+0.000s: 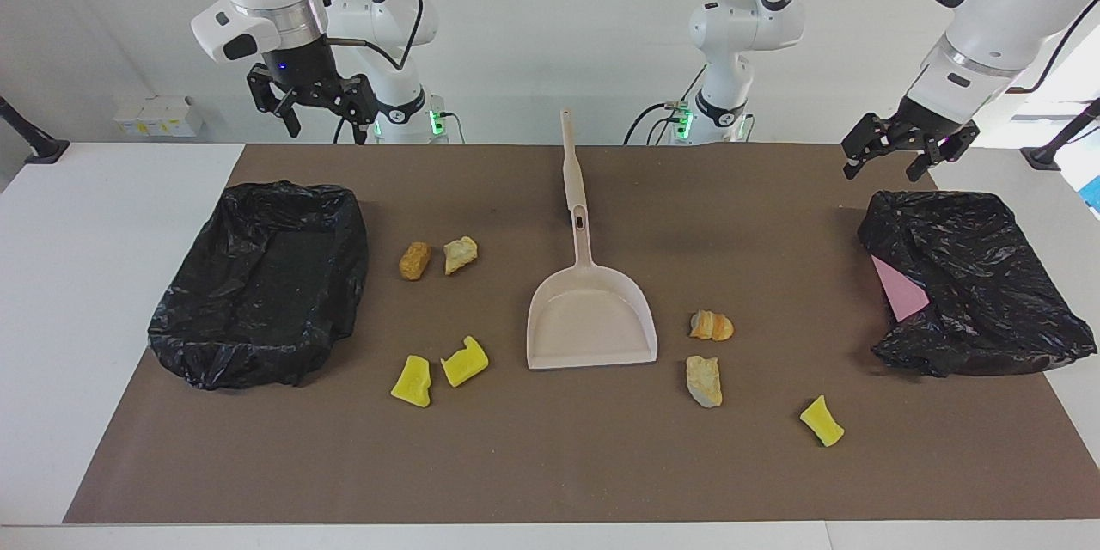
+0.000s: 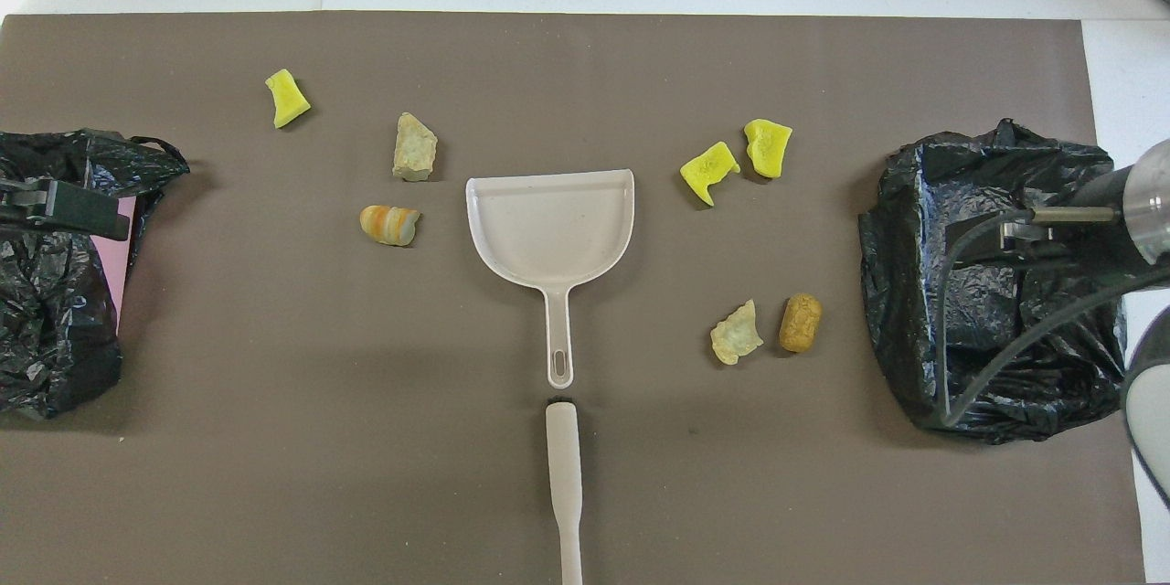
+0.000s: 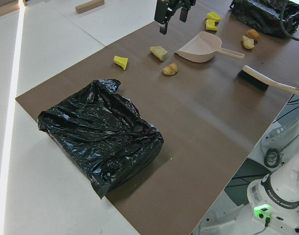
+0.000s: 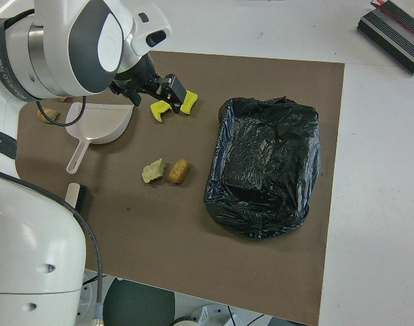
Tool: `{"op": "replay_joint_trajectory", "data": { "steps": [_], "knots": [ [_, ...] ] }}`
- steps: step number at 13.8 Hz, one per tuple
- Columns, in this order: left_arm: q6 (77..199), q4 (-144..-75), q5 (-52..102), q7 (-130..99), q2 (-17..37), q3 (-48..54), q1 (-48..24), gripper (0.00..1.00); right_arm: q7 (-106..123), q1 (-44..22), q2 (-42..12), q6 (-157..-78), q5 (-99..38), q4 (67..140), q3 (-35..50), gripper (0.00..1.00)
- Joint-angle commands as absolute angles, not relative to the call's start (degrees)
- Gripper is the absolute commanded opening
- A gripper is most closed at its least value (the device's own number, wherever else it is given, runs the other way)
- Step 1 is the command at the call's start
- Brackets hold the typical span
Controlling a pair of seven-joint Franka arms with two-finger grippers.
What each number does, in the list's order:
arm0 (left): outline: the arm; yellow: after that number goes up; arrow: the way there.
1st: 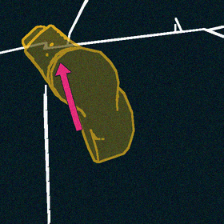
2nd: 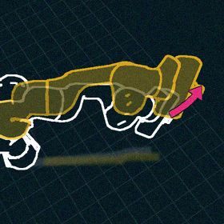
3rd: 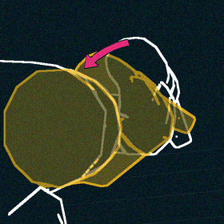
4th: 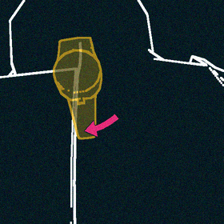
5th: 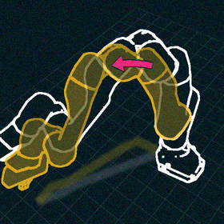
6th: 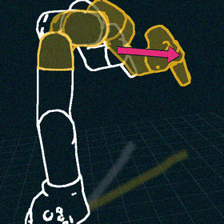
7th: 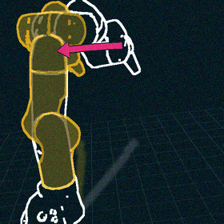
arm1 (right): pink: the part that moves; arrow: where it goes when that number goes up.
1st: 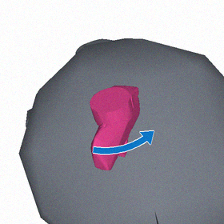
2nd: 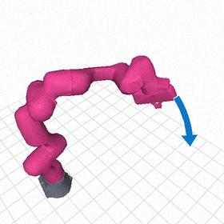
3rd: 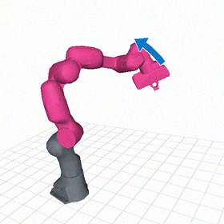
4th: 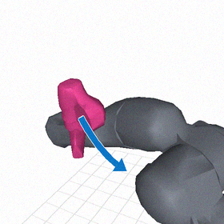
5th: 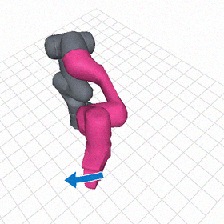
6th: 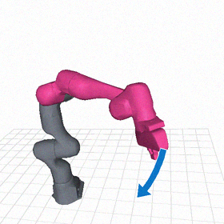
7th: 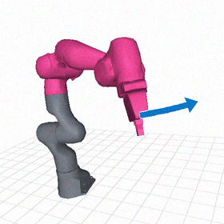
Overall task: Sweep and dump trash in bin
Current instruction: 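Move the left and right grippers from rest toward the dustpan and brush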
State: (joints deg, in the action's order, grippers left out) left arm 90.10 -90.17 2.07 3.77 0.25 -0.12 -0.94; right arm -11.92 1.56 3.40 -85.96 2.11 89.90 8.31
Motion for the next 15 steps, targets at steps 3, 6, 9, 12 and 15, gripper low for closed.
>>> {"op": "replay_joint_trajectory", "data": {
  "steps": [3, 6, 9, 12, 15],
  "knots": [
    [90.3, -90.3, 1.9, 4.8, 0.0, -0.1, -0.8, 1.00, -6.7, 3.4, 3.3, -85.3, 0.7, 89.8, 8.4, 1.00],
    [89.7, -90.9, 2.0, 4.8, -0.2, 0.1, -1.0, 1.00, -6.7, 3.7, 3.3, -85.5, 0.6, 89.8, 8.4, 1.00],
    [89.7, -93.5, 2.4, 4.9, -1.8, 0.5, -1.5, 1.00, -6.7, 3.7, 3.3, -85.5, -0.1, 89.8, 8.4, 1.00],
    [90.1, -96.1, 3.0, 8.9, -3.3, 2.4, -3.9, 1.00, -6.6, 3.7, 3.3, -85.6, -0.1, 89.6, 8.4, 1.00],
    [90.5, -96.9, 4.1, 12.0, -4.1, 8.2, -4.3, 1.00, -6.7, 4.4, 3.3, -85.4, -0.1, 89.6, 8.3, 1.00]
  ]
}}
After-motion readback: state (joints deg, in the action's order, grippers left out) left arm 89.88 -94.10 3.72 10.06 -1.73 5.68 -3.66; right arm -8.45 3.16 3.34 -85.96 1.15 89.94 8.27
